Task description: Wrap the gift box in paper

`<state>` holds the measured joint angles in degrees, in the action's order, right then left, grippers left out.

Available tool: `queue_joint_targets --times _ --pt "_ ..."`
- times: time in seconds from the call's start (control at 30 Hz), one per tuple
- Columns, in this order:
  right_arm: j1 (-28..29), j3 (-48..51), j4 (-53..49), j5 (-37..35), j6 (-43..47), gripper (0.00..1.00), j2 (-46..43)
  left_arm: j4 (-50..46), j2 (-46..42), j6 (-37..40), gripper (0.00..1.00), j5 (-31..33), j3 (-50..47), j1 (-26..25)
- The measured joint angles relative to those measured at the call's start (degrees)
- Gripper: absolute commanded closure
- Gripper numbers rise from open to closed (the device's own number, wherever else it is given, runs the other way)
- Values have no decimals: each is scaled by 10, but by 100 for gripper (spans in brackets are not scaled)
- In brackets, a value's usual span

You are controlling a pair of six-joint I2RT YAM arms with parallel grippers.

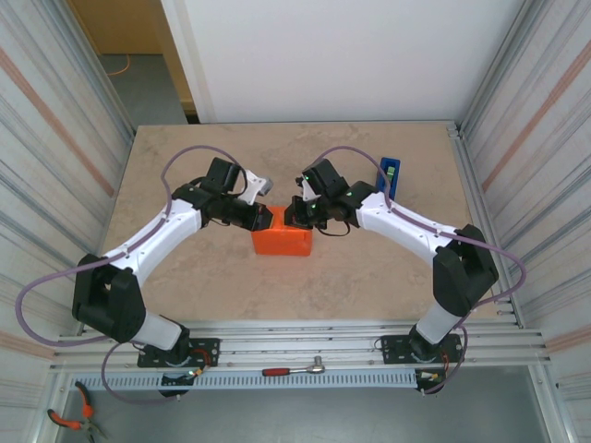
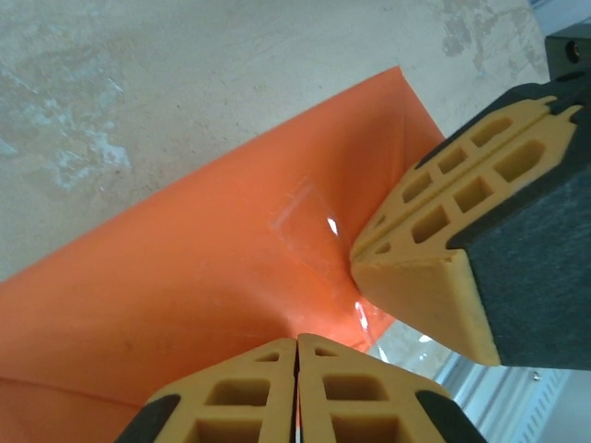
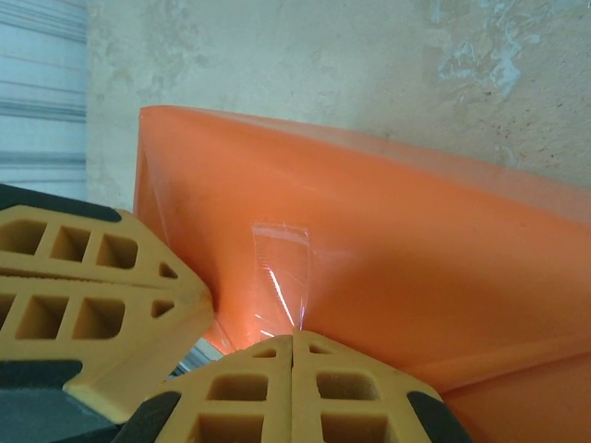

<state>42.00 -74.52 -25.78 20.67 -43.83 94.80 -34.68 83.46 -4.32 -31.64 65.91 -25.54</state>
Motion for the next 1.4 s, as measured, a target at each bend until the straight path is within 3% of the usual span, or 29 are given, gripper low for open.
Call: queue_joint_targets --times 0.33,0.73,1.2,1.4 --pt "0 1 3 -1 7 100 0 13 18 -43 90 -48 67 1" --pt "0 7 11 -1 7 100 -2 39 82 -67 91 -48 66 -1" --pt "0 9 15 -1 7 100 -3 29 82 -62 90 -41 70 -1" --pt "0 9 15 -1 7 100 -3 8 43 -48 90 -30 68 -1"
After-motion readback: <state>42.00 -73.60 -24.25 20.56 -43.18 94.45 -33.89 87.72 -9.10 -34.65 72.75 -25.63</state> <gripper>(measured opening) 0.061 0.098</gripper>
